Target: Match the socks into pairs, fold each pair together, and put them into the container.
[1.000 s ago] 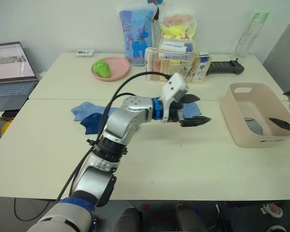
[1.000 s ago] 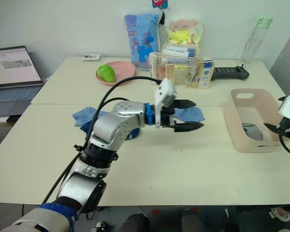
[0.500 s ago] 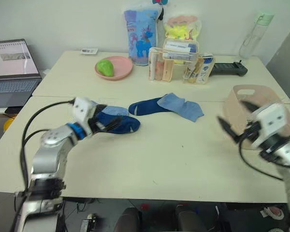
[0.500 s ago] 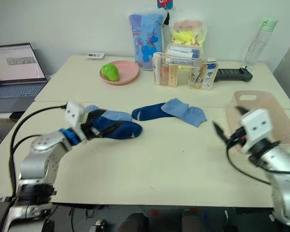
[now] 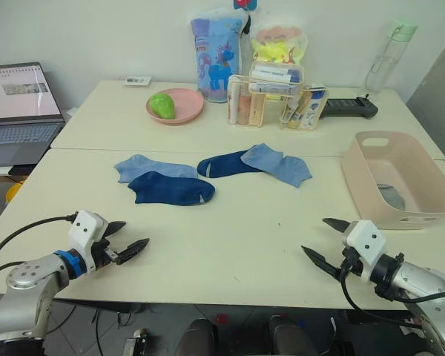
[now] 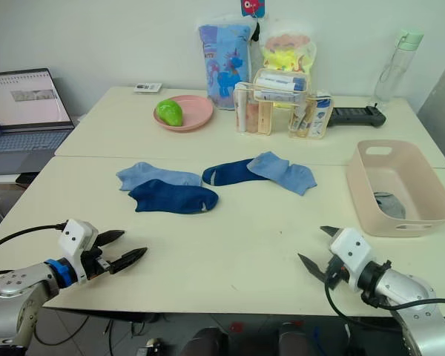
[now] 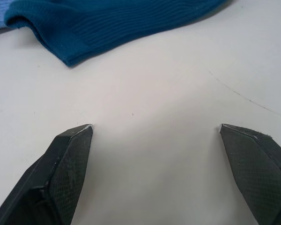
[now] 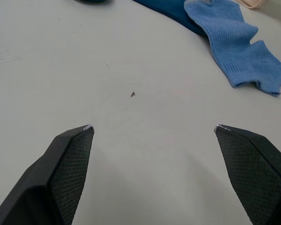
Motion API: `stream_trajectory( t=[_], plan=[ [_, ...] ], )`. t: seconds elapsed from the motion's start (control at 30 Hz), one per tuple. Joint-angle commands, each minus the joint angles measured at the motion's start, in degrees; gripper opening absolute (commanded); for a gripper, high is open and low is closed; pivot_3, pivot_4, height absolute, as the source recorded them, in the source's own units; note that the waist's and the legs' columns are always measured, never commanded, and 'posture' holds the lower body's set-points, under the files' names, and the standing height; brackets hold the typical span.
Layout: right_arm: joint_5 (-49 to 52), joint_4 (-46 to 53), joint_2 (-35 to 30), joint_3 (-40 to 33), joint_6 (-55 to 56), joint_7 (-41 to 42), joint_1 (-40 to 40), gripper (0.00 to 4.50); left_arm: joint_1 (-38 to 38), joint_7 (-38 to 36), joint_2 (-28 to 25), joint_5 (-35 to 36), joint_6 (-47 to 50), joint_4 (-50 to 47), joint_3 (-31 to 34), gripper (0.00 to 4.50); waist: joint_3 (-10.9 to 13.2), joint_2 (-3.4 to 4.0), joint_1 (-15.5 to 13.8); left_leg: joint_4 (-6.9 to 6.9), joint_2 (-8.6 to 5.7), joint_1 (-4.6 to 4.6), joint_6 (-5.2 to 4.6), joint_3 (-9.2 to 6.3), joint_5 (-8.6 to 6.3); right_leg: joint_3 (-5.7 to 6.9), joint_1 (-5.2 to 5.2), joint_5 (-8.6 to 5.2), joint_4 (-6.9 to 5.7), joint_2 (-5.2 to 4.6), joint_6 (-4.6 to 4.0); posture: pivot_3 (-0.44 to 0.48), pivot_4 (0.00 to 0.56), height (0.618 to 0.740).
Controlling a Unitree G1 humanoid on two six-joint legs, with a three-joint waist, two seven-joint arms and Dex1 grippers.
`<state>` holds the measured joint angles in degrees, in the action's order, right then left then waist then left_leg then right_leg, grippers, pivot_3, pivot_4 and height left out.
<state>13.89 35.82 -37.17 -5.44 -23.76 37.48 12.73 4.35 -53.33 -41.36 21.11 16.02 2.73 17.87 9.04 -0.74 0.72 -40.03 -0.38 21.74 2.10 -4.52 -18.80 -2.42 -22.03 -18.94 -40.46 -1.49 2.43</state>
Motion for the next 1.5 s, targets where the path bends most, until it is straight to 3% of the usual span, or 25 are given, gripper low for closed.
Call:
stream_trajectory(
  t=[0.03, 0.37, 0.53, 0.83, 0.97, 1.33, 1.5],
  plan=[
    [1.87, 4.43, -0.22, 1.15, -3.12, -0.28, -2.64, 4.44, -1.47, -0.05, -0.31, 2.43, 1.87, -3.25, 0.61, 4.50, 0.00, -0.01, 0.09, 0.00, 0.00, 0.02, 0.00, -0.02, 0.00, 0.00, -0.01, 0.00, 0.01, 0.00, 0.00, 0.000, 0.150, 0.703],
    [1.83, 3.66, 1.75, 8.63, -8.78, -1.73, -14.33, 4.44, -4.08, 0.84, 0.94, 4.45, 5.01, -10.83, -2.73, 4.50, 0.00, -0.01, 0.85, 0.01, 0.01, 0.04, 0.02, -0.10, 0.01, 0.05, -0.03, 0.00, 0.01, 0.01, 0.00, 0.000, 0.150, 0.703],
    [5.89, 5.84, 0.97, 9.26, -12.72, 0.72, -15.54, 4.44, -10.68, 5.51, 4.64, 2.08, 7.32, -14.21, -9.22, 4.50, -0.02, -0.04, 0.64, 0.00, -0.02, 0.12, 0.02, -0.12, 0.01, 0.06, -0.03, 0.00, 0.08, 0.00, 0.00, 0.000, 0.150, 0.703],
    [6.60, 6.61, -0.29, 9.30, -13.40, 1.27, -15.69, 4.44, -21.36, 9.43, 10.47, -8.73, 1.10, -2.66, -20.50, 4.50, -0.03, -0.07, 1.24, -0.02, 0.00, 0.09, 0.02, -0.03, 0.01, 0.10, -0.14, 0.00, -0.06, 0.14, 0.00, 0.000, 0.150, 0.703],
    [6.97, 7.49, -0.67, 8.52, -13.17, 1.14, -14.56, 4.50, -22.47, 10.62, 11.16, -11.34, 0.25, 2.63, -22.25, 3.60, -0.03, -0.08, 1.11, -0.02, 0.01, 0.09, 0.02, -0.03, 0.01, 0.09, -0.16, 0.00, -0.09, 0.14, 0.00, 0.000, 0.150, 0.703],
    [4.23, 7.19, -1.11, 9.57, -10.58, 0.44, -13.42, 4.50, -24.86, 12.76, 15.30, -11.27, -1.05, 7.71, -21.06, 0.15, -0.04, -0.09, 0.94, -0.06, -0.02, 0.10, 0.04, -0.04, 0.02, 0.08, -0.13, 0.00, -0.08, 0.11, 0.00, 0.000, 0.150, 0.703],
    [3.77, 7.57, -1.45, 8.71, -10.59, 0.31, -12.51, 4.50, -23.09, 10.24, 14.36, -7.54, 4.17, -2.56, -21.70, 0.01, -0.04, -0.09, 0.95, -0.06, -0.02, 0.11, 0.05, -0.05, 0.03, 0.09, -0.14, 0.00, -0.08, 0.11, 0.00, 0.000, 0.150, 0.703]
  ],
)
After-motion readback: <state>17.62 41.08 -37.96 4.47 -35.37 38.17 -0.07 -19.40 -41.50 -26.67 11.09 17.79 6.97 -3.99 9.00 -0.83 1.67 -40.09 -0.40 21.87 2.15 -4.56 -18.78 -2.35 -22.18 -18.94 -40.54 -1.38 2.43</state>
